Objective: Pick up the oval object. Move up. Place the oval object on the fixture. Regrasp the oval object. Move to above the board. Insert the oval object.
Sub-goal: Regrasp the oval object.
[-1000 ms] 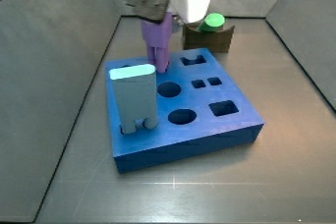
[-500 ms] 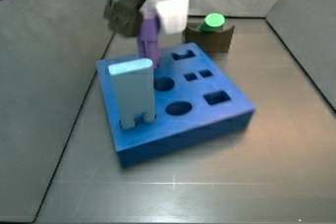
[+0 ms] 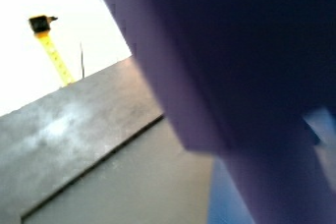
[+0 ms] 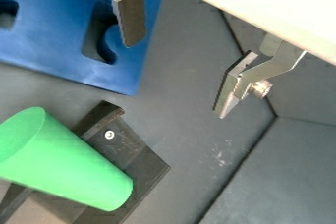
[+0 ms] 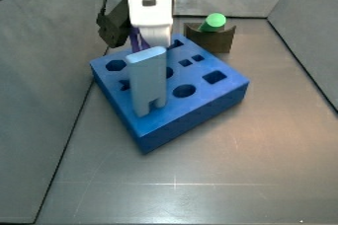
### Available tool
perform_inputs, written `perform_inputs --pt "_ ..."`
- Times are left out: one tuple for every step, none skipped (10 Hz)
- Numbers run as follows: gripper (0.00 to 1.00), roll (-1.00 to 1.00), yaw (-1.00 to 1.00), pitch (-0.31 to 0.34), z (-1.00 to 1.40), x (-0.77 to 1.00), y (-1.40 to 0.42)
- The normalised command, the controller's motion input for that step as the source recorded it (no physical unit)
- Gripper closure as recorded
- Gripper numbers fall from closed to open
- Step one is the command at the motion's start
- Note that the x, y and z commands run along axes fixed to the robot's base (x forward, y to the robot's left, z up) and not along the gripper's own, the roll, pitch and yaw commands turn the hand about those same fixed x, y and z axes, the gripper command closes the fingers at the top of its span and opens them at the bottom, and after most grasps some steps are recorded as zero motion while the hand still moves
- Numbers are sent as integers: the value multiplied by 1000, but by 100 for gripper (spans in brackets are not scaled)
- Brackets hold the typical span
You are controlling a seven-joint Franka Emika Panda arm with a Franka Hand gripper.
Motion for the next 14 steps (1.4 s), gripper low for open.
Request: perform_inputs --pt "0 299 79 585 -55 12 -13" --pt "0 196 229 513 1 -8 -28" --pt "0 155 281 473 14 0 -34" --pt "0 113 356 367 -3 31 -33" --pt "0 113 383 281 -15 43 -37" --pt "0 101 386 165 -6 55 -48" --pt "0 92 371 122 0 59 -44" --pt "0 77 325 41 -10 61 -39" --pt "0 74 293 -6 -15 56 -43" --pt "0 76 255 -36 -10 49 -44" --pt "0 15 198 -15 -6 1000 -25" --pt "0 18 152 -11 -12 1000 -23" --pt "0 29 119 1 -24 1000 -22" --pt "0 48 81 6 -22 1000 -23"
